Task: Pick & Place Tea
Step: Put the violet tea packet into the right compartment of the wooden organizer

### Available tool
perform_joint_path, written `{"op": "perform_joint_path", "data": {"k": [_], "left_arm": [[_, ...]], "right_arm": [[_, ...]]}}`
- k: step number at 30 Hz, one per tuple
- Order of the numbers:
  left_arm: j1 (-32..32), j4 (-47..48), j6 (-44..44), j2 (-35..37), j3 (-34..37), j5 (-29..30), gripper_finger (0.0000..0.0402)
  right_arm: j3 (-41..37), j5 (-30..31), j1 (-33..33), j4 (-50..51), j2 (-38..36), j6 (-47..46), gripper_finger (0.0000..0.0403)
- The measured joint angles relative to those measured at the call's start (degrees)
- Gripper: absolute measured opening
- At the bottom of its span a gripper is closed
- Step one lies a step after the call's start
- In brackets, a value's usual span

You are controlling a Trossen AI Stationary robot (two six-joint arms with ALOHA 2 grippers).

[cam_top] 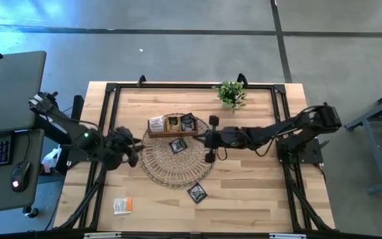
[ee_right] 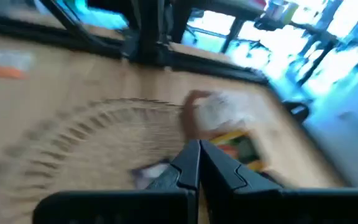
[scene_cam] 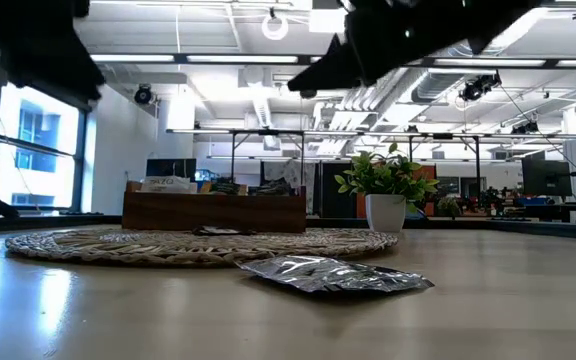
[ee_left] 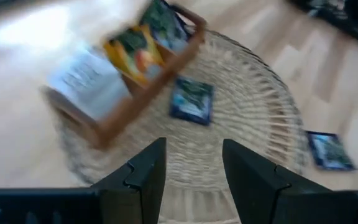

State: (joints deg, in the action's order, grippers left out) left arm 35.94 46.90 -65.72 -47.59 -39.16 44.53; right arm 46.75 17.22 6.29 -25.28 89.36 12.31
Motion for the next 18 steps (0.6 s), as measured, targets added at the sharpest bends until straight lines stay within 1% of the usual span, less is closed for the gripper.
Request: {"op": "perform_joint_path", "data": {"k": [2,4,7,9,11,13,16,18], "left_arm": [[0.00,-8.20,0.41,0.75,5.60,-0.50,0.0156],[0.00,-16.36,0.39,0.65,10.39,-0.62,0.0156],[-0.14,-25.70,-0.30,0.61,15.99,-1.09,0.0156],[-1.59,-30.89,0.70,-0.05,18.62,-3.24,0.0156],[-4.26,-36.47,2.15,-2.48,20.58,-5.70,0.0156],[-7.17,-40.12,4.36,-4.65,21.74,-8.77,0.0156],[-11.64,-45.89,9.58,-8.87,21.75,-14.25,0.0156],[-15.08,-50.05,13.79,-12.96,21.81,-17.59,0.0156]], "right_arm": [[-1.99,-2.07,0.01,-4.78,1.76,-5.84,0.0007],[-2.40,-3.52,-0.21,-5.73,3.36,-8.76,0.0007],[-0.05,-5.86,-0.31,-4.67,6.17,-12.13,0.0008],[2.85,-6.27,-0.34,-2.73,8.58,-13.49,0.0008],[6.28,-6.04,-0.31,0.99,10.61,-15.15,0.0013],[10.26,-5.72,-0.29,6.01,12.62,-15.81,0.0021],[14.39,-4.73,-0.44,13.27,15.50,-17.03,0.0040],[15.91,-6.67,-0.70,14.60,16.75,-19.62,0.0055]]}}
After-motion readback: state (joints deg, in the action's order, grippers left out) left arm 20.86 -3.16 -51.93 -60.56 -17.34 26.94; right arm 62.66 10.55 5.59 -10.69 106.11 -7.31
